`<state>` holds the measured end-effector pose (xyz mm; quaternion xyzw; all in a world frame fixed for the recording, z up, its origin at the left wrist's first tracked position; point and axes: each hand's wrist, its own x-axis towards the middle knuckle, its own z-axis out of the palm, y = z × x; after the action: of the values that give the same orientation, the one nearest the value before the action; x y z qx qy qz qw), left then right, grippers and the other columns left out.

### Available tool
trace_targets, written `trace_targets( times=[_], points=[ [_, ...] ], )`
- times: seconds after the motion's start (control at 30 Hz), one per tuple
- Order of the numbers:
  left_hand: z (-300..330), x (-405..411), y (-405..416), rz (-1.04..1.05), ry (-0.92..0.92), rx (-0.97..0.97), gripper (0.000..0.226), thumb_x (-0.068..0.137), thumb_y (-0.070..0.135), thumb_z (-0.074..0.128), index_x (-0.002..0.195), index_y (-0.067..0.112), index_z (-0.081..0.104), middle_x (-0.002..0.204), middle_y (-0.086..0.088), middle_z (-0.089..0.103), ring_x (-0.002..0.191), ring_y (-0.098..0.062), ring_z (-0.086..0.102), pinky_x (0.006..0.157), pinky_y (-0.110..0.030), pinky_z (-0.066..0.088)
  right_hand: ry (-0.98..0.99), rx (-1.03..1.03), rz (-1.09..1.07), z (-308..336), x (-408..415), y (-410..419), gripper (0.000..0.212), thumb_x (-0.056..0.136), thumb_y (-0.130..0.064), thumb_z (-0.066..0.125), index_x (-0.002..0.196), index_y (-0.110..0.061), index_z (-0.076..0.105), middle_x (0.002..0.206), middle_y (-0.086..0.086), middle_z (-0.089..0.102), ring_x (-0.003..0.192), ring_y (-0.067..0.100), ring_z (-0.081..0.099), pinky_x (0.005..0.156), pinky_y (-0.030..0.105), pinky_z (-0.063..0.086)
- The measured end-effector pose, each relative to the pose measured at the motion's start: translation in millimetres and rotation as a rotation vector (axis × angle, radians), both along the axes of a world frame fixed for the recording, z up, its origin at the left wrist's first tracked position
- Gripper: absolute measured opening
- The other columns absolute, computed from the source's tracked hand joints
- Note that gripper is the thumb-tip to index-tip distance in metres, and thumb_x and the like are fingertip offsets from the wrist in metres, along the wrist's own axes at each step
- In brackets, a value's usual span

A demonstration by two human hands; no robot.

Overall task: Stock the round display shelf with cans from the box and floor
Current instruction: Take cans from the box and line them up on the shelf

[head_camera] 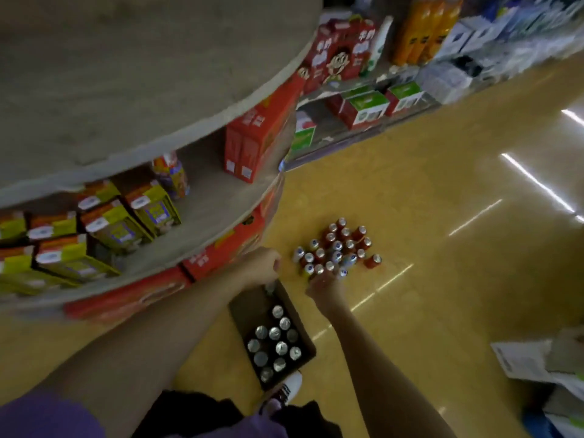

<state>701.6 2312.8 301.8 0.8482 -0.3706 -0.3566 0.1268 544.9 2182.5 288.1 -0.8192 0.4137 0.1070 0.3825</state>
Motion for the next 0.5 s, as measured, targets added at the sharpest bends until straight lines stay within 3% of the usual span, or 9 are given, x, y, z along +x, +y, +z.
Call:
trace_targets(
  times=[0.07,0.2,0.3,0.4,0.5],
  points=[
    [-22.7,-18.6,0.3,0.105,0.012,0.007,0.023,0.081,0.013,0.058,0.064,0.023,0.047,0.08,0.0,0.055,0.073,-0.02,0.053,0.061,-0.033,0.043,0.054,0.069,0.004,-21.4,-8.8,-4.1,0.01,0.075,-0.007,0.071,0.084,-0.006,0.067,0.087,0.007,0.065,0.086,0.025,0.062,0.072,0.027,0.047],
    [-67.3,-44.5,5.9,0.241,0.097,0.076,0.013,0.086,0.011,0.058,0.082,0.023,0.059,0.089,-0.001,0.062,0.084,-0.022,0.061,0.073,-0.039,0.053,0.091,0.172,-0.066,-59.1,-16.7,-10.4,0.022,0.079,-0.014,0.067,0.101,-0.014,0.067,0.105,0.006,0.071,0.102,0.028,0.064,0.079,0.027,0.044],
    [-114.8,-55.8,5.4,0.298,0.145,0.128,0.012,0.089,0.011,0.058,0.095,0.021,0.062,0.098,0.0,0.062,0.086,-0.02,0.059,0.072,-0.035,0.05,0.094,0.22,-0.104,-96.1,-22.3,-9.6,0.021,0.081,-0.013,0.065,0.102,-0.013,0.065,0.103,0.009,0.071,0.1,0.03,0.063,0.076,0.028,0.044],
    [-173.2,-66.3,2.5,0.332,0.194,0.142,0.012,0.093,0.02,0.058,0.103,0.027,0.057,0.106,0.001,0.059,0.087,-0.021,0.06,0.078,-0.043,0.054,0.08,0.24,-0.181,-140.9,-29.9,-6.1,0.021,0.081,-0.014,0.067,0.102,-0.01,0.065,0.099,0.011,0.071,0.097,0.031,0.063,0.073,0.031,0.045],
    [-227.9,-72.7,0.0,0.323,0.219,0.177,0.014,0.096,0.022,0.055,0.109,0.025,0.054,0.111,-0.001,0.06,0.089,-0.023,0.059,0.079,-0.045,0.053,0.135,0.25,-0.188,-193.8,-35.6,-1.6,0.016,0.085,-0.02,0.064,0.095,-0.008,0.067,0.083,0.003,0.066,0.091,0.03,0.063,0.063,0.027,0.033]
  ],
)
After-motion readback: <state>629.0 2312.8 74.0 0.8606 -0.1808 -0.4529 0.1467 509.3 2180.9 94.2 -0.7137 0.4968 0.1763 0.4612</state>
